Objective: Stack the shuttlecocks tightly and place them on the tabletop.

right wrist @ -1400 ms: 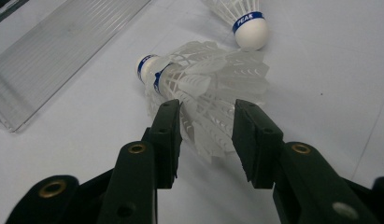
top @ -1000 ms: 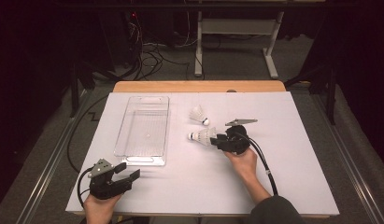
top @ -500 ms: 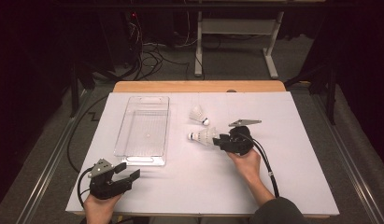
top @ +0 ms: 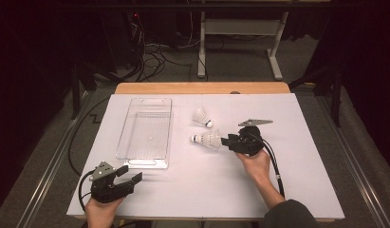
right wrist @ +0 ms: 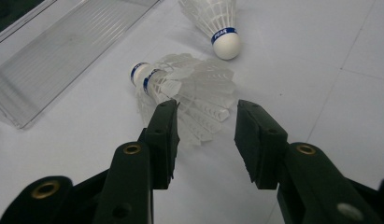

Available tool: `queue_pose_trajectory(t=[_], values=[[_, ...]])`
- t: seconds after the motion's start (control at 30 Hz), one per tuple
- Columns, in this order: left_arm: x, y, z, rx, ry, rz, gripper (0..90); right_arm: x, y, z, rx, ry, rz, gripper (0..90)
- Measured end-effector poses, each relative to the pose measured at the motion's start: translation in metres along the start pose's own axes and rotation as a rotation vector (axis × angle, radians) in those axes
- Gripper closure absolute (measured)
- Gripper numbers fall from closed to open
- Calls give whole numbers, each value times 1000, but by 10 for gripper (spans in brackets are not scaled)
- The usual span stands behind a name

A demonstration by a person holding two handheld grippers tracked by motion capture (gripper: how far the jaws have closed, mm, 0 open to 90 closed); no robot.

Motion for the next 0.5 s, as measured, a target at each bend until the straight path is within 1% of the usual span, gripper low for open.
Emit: queue_pose_trajectory(t=[0.17, 0.5], values=[[0, 0, 0, -1, -1, 0, 351, -2, 0, 3, 4, -6, -7, 595], [0, 0, 0, -1, -2, 1, 351, -3, 8, 4, 2, -4, -11, 587]])
Point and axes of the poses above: each handheld gripper's, and its own axes: x roughly forward along the jaws, y roughly out of its top, z roughly to its right, the point moved 6 cm from there along x, roughly forward along the jaws, and after that the axes turned 8 degrees about -x, right-handed, at the moved point
